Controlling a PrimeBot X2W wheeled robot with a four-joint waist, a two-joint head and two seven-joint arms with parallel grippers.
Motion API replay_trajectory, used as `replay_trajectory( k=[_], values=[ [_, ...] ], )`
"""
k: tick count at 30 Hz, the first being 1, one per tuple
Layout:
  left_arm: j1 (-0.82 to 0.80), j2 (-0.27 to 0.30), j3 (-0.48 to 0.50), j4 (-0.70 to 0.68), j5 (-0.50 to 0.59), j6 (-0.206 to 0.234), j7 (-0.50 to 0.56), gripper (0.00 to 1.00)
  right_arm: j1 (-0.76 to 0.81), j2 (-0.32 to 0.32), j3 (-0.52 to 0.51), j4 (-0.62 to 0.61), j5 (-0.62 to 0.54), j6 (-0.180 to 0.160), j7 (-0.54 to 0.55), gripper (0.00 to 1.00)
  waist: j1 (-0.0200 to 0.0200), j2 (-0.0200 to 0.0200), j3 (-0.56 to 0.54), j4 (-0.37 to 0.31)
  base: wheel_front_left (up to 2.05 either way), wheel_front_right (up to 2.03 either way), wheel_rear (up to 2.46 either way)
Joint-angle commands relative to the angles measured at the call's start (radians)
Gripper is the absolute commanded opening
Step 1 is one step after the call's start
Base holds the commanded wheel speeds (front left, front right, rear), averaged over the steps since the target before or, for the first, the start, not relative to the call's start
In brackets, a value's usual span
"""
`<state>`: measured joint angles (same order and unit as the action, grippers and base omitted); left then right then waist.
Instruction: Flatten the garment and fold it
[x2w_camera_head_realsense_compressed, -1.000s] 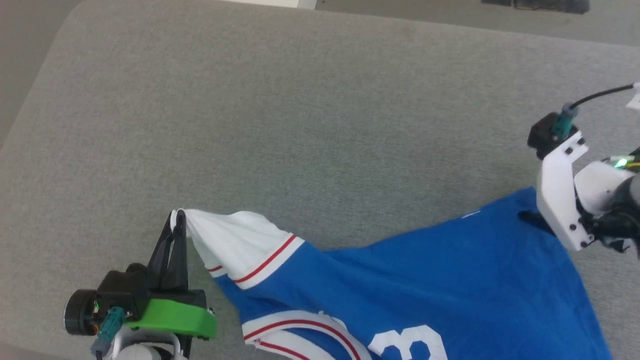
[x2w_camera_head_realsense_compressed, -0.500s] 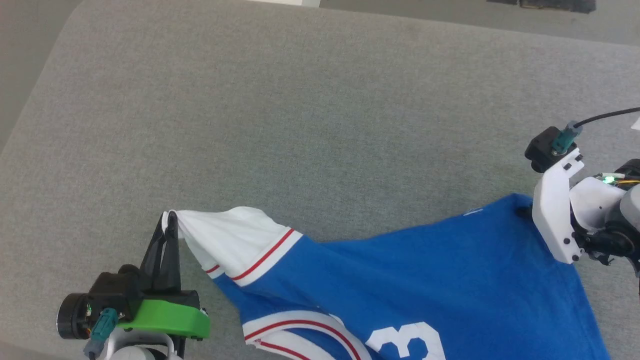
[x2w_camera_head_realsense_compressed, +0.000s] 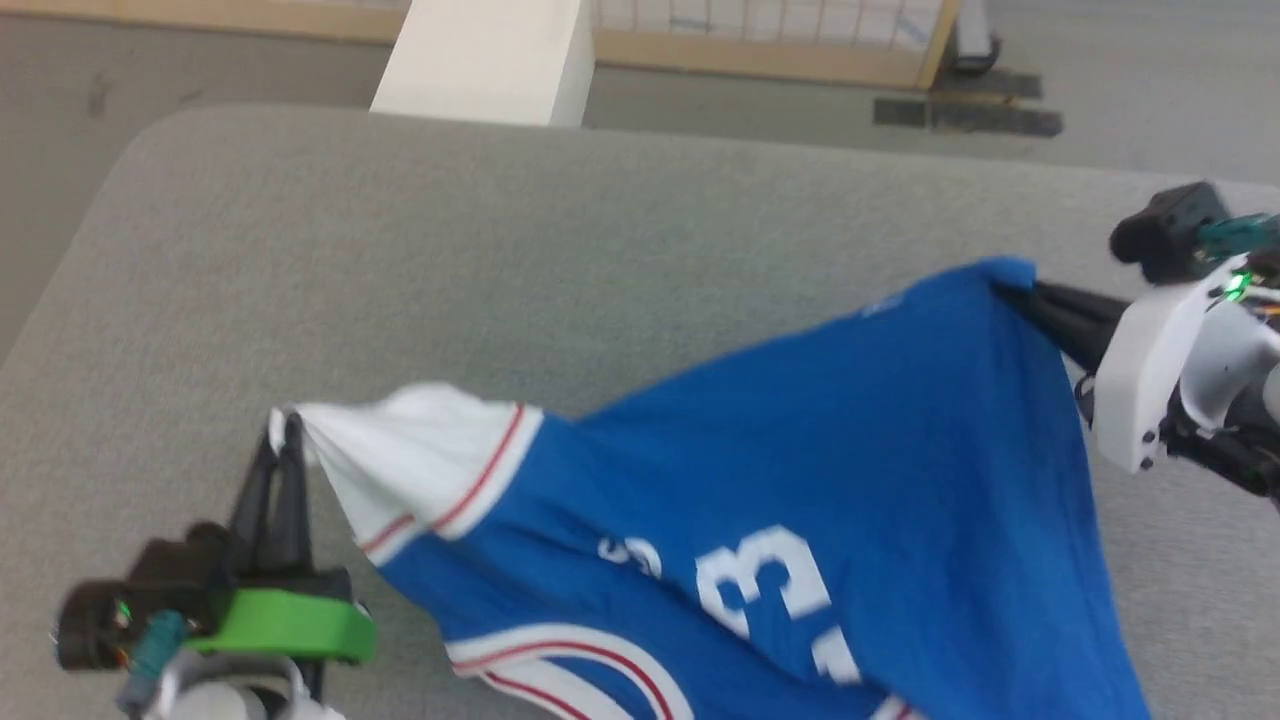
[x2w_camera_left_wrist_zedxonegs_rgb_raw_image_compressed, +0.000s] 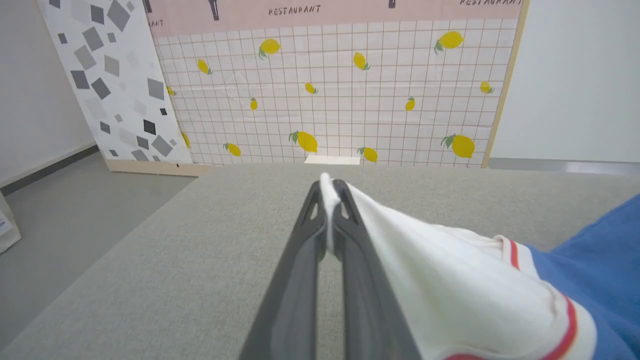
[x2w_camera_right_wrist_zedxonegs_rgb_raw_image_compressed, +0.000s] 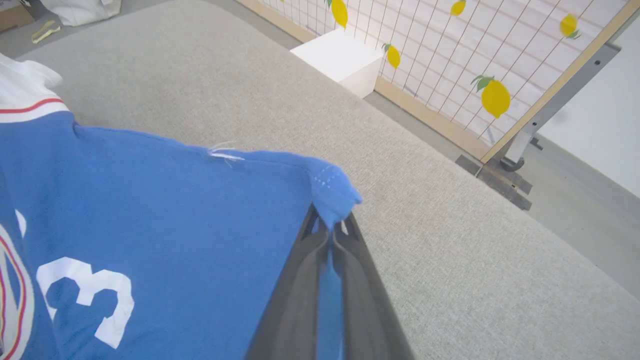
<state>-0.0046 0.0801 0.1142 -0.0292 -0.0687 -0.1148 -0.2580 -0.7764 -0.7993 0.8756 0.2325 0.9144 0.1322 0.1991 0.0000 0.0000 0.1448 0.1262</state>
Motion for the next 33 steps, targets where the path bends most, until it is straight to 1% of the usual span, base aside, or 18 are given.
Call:
replay_trajectory(
  k=[1,5,9,12,16,18,21,22,23,27,31,33],
  values=[
    [-0.043,0.019,0.008,-0.014,0.011,-0.003,-0.004,0.00,0.001,0.009,-0.019,0.004,-0.012,-0.002,-0.027,0.00,0.0000,0.0000,-0.064,-0.061,0.00,0.00,0.00],
    [-0.159,0.050,0.009,-0.034,0.000,-0.008,-0.004,0.00,-0.032,0.042,-0.086,0.026,-0.066,-0.002,-0.096,0.00,0.0000,0.0000,-0.084,-0.089,0.00,0.00,0.00],
    [-0.325,0.088,-0.027,-0.031,0.007,-0.011,-0.004,0.00,-0.079,0.090,-0.185,0.072,-0.141,-0.002,-0.155,0.00,0.0000,0.0000,-0.088,-0.105,0.00,0.00,0.00],
    [-0.466,0.115,-0.064,0.006,0.014,-0.013,-0.004,0.00,-0.119,0.132,-0.254,0.108,-0.208,-0.002,-0.180,0.00,0.0000,0.0000,-0.077,-0.114,0.00,0.00,0.00],
    [-0.659,0.140,-0.106,0.092,0.014,-0.014,-0.004,0.00,-0.187,0.185,-0.327,0.142,-0.284,-0.002,-0.186,0.00,0.0000,0.0000,-0.033,-0.128,0.00,0.00,0.00],
    [-0.760,0.150,-0.120,0.142,0.005,-0.015,-0.004,0.00,-0.237,0.212,-0.365,0.160,-0.326,-0.002,-0.187,0.00,0.0000,0.0000,0.004,-0.135,0.00,0.00,0.00],
    [-0.927,0.184,-0.142,0.210,0.019,-0.015,-0.004,0.00,-0.334,0.258,-0.417,0.184,-0.393,-0.002,-0.183,0.00,0.0000,0.0000,0.077,-0.149,0.00,0.00,0.00],
    [-0.975,0.187,-0.143,0.226,0.016,-0.015,-0.004,0.00,-0.364,0.270,-0.434,0.193,-0.410,-0.002,-0.181,0.00,0.0000,0.0000,0.101,-0.152,0.00,0.00,0.00],
    [-1.137,0.201,-0.151,0.293,0.012,-0.015,-0.003,0.00,-0.475,0.302,-0.481,0.217,-0.472,-0.002,-0.180,0.00,0.0000,0.0000,0.184,-0.156,0.00,0.00,0.00],
    [-1.349,0.226,-0.163,0.382,0.010,-0.016,-0.003,0.00,-0.620,0.335,-0.539,0.246,-0.532,-0.002,-0.175,0.00,0.0000,0.0000,0.287,-0.159,0.00,0.00,0.00],
    [-1.542,0.234,-0.168,0.454,0.011,-0.016,-0.003,0.00,-0.756,0.364,-0.595,0.297,-0.598,-0.002,-0.187,0.00,0.0000,0.0000,0.367,-0.159,0.00,0.00,0.00],
    [-1.623,0.236,-0.169,0.485,0.010,-0.016,-0.004,0.00,-0.819,0.373,-0.605,0.317,-0.637,-0.002,-0.204,0.00,0.0000,0.0000,0.398,-0.158,0.00,0.00,0.00]
  ],
)
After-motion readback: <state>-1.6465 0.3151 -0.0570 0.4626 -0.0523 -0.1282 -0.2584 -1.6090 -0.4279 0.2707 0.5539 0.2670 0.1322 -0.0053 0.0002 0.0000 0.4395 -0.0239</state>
